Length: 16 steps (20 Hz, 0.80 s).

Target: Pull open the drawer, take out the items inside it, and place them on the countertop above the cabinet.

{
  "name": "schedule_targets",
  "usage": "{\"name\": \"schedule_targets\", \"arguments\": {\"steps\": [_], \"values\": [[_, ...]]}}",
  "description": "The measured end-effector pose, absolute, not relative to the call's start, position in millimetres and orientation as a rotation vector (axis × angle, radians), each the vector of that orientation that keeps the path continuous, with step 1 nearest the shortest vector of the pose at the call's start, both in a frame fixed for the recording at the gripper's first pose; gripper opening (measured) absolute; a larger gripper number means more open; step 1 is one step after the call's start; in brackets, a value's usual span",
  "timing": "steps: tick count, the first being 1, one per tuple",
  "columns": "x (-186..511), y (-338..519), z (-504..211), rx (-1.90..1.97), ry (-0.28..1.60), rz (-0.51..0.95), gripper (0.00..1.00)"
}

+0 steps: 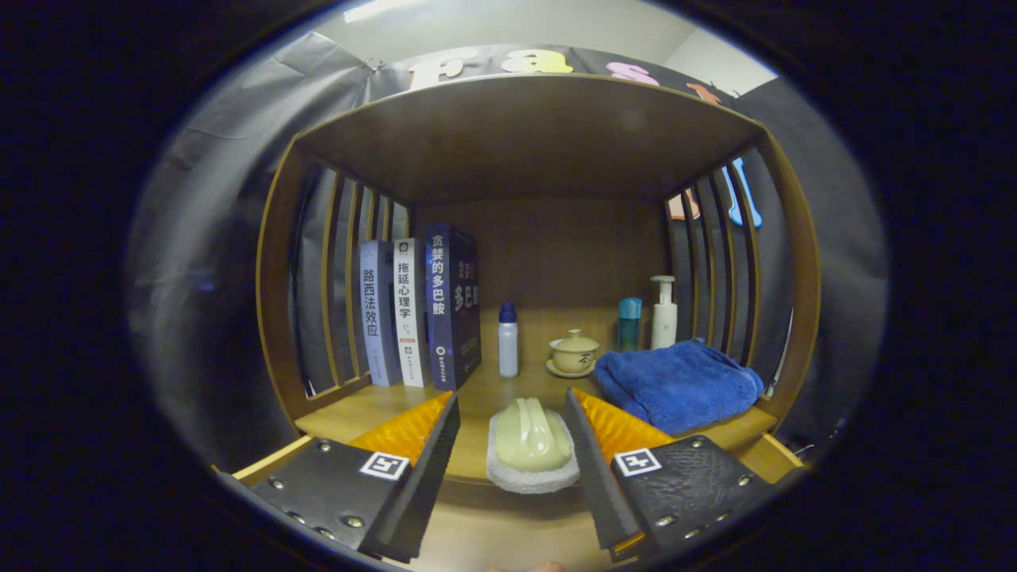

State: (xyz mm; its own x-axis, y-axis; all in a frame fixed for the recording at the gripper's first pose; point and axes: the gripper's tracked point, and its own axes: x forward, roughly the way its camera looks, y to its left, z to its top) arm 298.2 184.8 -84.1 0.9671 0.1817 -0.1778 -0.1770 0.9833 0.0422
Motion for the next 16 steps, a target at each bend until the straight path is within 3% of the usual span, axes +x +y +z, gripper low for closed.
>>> {"name": "schedule_targets", "arguments": {"steps": [16], "values": [[279, 177, -73, 0.024, 0.154, 0.145, 0.79]]}}
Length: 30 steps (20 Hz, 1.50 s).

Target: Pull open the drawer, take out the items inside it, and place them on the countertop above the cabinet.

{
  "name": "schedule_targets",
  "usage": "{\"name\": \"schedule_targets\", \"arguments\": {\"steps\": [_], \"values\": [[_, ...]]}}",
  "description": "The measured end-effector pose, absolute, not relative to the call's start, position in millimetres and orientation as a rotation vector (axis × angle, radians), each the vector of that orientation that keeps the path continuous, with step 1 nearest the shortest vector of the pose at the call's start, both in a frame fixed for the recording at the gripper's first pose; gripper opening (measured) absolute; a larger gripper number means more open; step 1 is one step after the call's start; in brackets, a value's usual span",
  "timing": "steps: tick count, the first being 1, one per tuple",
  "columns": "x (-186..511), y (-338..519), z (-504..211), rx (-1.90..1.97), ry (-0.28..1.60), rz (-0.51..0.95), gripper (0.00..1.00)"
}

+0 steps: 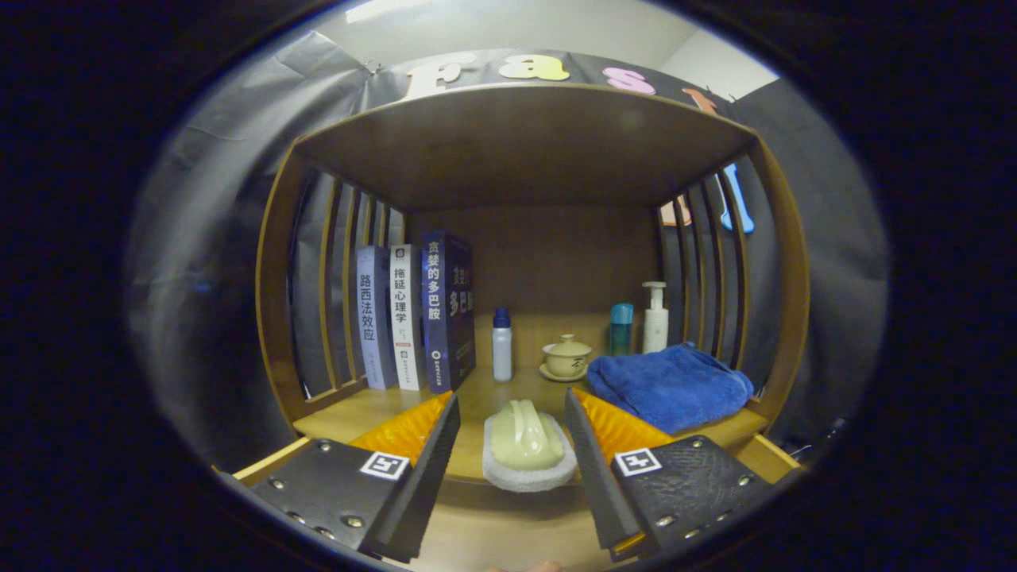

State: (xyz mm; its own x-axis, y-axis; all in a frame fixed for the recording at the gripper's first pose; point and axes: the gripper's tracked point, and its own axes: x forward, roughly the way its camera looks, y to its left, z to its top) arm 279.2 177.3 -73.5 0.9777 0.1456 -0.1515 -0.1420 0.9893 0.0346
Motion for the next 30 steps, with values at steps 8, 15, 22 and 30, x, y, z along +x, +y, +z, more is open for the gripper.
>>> {"name": "schedule_targets", "arguments": {"steps": [8, 15, 22, 30], "values": [[182, 163, -47, -0.016, 0.134, 0.107, 0.79], [95, 158, -96, -0.070, 0.257, 0.125, 0.79], [78, 158, -155, -0.046, 0.418, 0.114, 0.79], [87, 154, -159, -0.060, 0.427, 0.079, 0.78]]}}
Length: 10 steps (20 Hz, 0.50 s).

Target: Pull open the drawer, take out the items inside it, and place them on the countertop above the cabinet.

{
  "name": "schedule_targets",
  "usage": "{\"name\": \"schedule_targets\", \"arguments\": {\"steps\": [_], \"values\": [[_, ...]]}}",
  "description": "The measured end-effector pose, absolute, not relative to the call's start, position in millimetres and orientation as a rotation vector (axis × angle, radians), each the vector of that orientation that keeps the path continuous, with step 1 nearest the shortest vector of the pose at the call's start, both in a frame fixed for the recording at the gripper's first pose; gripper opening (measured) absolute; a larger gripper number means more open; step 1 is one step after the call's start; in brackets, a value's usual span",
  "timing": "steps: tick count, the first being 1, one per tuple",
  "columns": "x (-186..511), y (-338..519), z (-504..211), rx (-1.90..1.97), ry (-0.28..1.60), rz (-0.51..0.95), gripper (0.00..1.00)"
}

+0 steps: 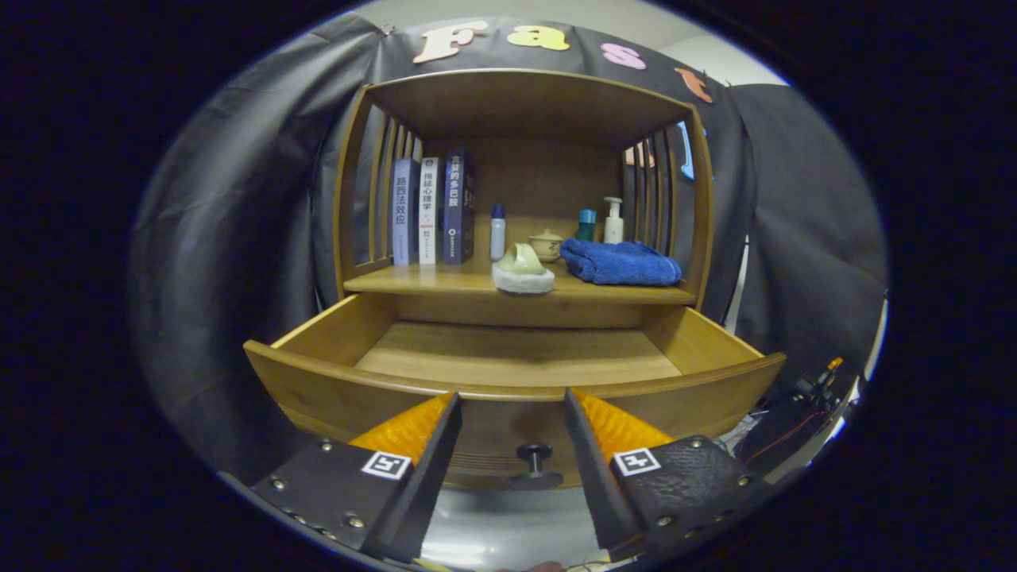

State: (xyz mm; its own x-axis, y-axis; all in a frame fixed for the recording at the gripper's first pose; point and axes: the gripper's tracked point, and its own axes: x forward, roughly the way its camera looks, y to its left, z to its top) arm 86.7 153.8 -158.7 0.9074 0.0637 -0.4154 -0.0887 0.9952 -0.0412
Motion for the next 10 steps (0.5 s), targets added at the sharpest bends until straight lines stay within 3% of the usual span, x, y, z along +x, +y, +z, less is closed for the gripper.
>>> {"name": "schedule_targets", "arguments": {"steps": [10], "values": [[131, 160, -156, -0.062, 0.420, 0.082, 0.79]]}}
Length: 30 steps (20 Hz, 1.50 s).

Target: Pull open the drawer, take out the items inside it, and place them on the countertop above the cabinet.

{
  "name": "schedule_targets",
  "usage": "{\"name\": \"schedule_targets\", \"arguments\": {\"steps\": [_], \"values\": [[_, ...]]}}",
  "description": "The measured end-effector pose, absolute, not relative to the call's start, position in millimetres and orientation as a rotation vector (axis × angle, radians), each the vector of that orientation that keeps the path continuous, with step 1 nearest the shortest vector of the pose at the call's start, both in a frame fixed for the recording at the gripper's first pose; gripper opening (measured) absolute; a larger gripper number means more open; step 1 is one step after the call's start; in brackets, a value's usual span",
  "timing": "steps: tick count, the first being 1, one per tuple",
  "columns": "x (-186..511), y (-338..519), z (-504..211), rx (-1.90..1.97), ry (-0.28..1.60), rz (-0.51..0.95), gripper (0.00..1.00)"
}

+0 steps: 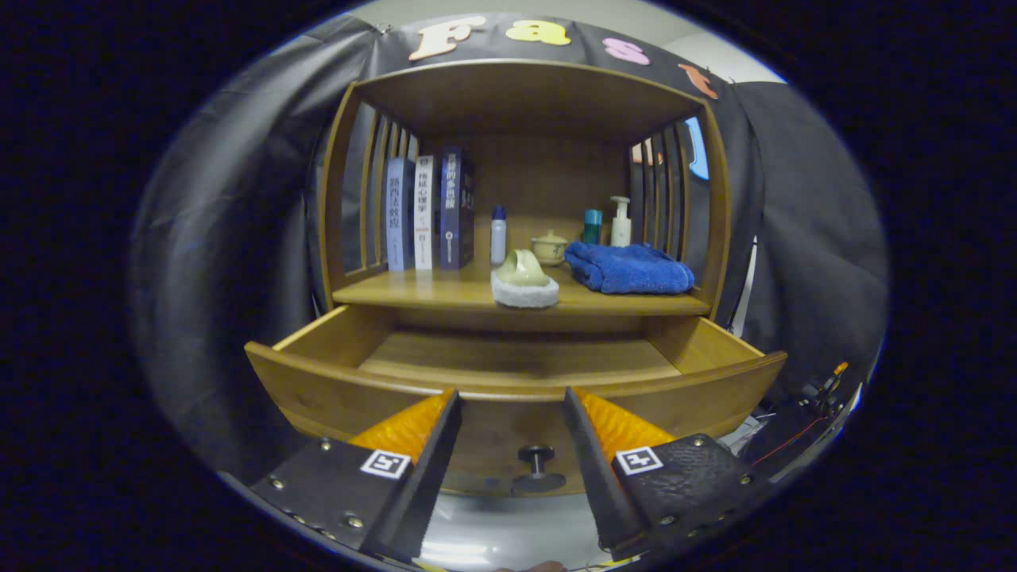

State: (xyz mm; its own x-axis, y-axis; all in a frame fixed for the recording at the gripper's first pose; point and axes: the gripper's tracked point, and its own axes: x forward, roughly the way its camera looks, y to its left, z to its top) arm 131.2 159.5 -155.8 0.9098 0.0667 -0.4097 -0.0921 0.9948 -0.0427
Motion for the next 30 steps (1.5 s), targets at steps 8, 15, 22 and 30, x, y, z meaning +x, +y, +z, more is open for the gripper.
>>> {"name": "schedule_targets", "arguments": {"steps": [8, 15, 22, 30], "values": [[174, 166, -166, -0.064, 0.444, 0.080, 0.79], [212, 171, -174, -0.079, 0.454, 0.086, 0.79], [231, 172, -177, -0.063, 0.435, 0.086, 0.79], [257, 176, -183, -0.063, 0.439, 0.085, 0.79]]}}
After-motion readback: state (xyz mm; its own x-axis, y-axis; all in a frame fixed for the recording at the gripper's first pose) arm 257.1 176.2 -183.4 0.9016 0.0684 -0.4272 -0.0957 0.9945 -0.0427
